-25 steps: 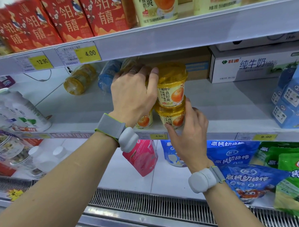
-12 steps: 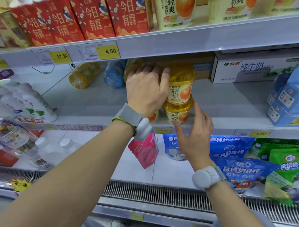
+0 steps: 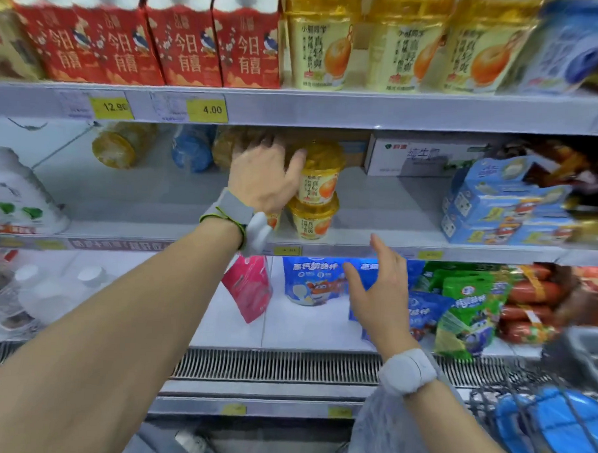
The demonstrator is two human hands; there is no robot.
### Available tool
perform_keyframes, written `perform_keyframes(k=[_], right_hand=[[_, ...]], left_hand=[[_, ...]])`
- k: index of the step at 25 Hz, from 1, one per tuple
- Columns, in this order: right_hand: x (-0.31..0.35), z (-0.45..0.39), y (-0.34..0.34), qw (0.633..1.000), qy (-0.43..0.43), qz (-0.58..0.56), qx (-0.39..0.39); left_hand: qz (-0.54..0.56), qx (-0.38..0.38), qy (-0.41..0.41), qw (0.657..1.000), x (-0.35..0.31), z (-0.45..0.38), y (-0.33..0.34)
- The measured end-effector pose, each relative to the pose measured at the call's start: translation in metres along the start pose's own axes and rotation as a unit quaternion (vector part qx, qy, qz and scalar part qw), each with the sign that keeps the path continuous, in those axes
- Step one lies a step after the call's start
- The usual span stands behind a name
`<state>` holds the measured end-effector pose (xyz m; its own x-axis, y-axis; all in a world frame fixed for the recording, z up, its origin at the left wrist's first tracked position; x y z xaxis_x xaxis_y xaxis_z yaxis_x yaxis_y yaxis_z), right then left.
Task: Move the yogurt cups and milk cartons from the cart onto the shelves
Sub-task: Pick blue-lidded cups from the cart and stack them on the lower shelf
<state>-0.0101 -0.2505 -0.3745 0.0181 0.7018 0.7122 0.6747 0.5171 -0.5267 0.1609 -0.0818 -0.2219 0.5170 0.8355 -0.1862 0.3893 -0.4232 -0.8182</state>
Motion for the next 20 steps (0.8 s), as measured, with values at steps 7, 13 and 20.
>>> perform_keyframes(k=[7,13,20], right_hand=[[0.043,-0.036,-0.048,0.989,-0.080,0.119,0.046],[0.070,-0.066,-0.126,0.957,-0.074,0.232,0.159],[-0.021,-0.025,-0.310,0.951,0.105,0.275,0.092]], left_hand=[[0.096,-0.111,0.232,0.962,-0.061,0.076,-0.046],[0.216,0.031,0.227,0.949,-0.143,0.121,-0.020],[0.295,0.215,0.350,0.863,-0.322,0.193,-0.005]])
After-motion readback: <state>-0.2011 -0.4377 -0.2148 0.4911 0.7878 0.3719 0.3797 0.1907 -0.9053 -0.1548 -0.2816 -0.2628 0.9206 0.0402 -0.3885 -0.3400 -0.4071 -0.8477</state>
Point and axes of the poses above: each hand's wrist, its own z-axis away from the middle knuckle, its own y-axis out of the palm, x = y × z, the point moved 9 cm from there along -z, towards the middle knuckle, and after that the axes turned 1 degree about -z, right-handed, at the moved point
